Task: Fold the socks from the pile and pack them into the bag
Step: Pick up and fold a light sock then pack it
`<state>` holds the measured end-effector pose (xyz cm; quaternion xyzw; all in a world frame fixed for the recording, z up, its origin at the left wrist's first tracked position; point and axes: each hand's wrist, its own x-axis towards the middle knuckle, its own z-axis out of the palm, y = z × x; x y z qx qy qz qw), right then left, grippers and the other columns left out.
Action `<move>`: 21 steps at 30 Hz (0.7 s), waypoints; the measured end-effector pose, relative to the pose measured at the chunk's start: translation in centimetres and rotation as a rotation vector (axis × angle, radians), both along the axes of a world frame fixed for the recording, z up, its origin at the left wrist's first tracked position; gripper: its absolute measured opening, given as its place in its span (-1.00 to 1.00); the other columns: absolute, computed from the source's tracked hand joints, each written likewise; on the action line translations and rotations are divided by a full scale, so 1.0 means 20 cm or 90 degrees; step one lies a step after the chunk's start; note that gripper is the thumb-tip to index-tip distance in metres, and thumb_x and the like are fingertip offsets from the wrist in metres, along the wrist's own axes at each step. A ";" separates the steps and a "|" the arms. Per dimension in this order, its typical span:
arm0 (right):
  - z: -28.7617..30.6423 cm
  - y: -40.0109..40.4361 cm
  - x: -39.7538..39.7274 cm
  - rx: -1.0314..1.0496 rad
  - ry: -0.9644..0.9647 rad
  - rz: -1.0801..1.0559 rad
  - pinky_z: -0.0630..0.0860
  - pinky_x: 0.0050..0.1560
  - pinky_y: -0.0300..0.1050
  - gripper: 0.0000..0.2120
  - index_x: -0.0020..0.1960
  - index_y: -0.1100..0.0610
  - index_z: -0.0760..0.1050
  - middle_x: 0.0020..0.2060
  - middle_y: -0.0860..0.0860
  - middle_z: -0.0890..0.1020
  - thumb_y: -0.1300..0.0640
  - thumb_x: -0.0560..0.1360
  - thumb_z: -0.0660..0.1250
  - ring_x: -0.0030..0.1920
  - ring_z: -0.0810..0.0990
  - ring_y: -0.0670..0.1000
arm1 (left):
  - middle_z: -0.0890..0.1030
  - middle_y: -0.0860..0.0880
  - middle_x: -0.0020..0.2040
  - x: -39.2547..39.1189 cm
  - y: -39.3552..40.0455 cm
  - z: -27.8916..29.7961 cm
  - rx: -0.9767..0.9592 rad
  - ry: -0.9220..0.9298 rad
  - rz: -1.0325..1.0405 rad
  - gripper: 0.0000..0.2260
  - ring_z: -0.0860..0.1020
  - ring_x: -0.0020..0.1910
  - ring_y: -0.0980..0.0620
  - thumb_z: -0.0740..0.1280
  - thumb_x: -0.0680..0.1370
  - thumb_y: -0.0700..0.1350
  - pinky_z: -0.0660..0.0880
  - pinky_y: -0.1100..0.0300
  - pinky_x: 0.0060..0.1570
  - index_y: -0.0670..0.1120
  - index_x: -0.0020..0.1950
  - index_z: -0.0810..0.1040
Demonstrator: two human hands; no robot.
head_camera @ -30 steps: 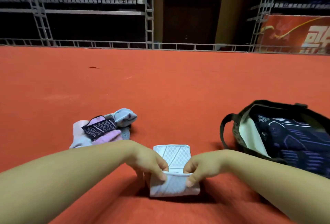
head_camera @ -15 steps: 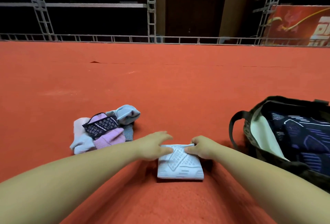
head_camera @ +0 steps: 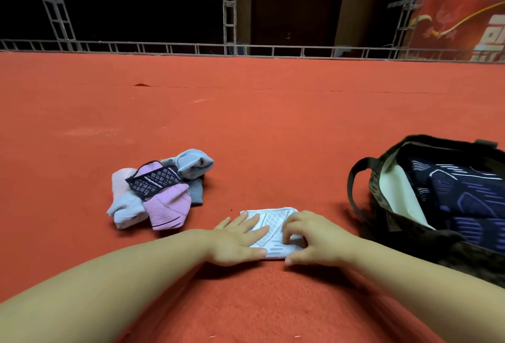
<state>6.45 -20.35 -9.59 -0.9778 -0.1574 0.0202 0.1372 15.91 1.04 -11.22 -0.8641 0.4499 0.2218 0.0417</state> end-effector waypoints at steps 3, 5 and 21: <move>-0.03 0.00 -0.04 -0.021 -0.038 0.008 0.38 0.13 -0.18 -0.65 0.06 0.03 0.57 0.04 -0.07 0.56 -0.16 0.39 0.41 0.07 0.45 -0.07 | -0.30 0.03 0.54 0.01 0.00 0.01 0.003 0.010 0.006 -0.42 -0.37 0.48 0.03 -0.07 0.59 0.29 -0.29 -0.06 0.47 0.17 0.53 -0.20; -0.03 0.02 -0.04 -0.026 -0.075 0.010 0.41 0.10 -0.15 -0.75 0.02 0.08 0.59 0.01 -0.04 0.60 -0.05 0.44 0.37 0.05 0.50 -0.03 | -0.28 0.03 0.55 0.00 -0.01 0.03 0.004 0.021 0.012 -0.44 -0.35 0.49 0.02 -0.08 0.59 0.28 -0.27 -0.06 0.47 0.16 0.54 -0.18; 0.23 0.03 -0.14 0.096 0.215 -0.064 0.33 -0.16 -0.19 -0.82 -0.18 -0.08 0.34 -0.28 -0.16 0.43 0.03 0.60 0.16 -0.25 0.38 -0.15 | 0.49 0.06 -0.25 -0.17 0.01 0.27 -0.220 0.109 0.078 -0.89 0.42 -0.24 0.09 0.30 0.55 0.00 0.33 0.19 -0.22 0.01 -0.15 0.50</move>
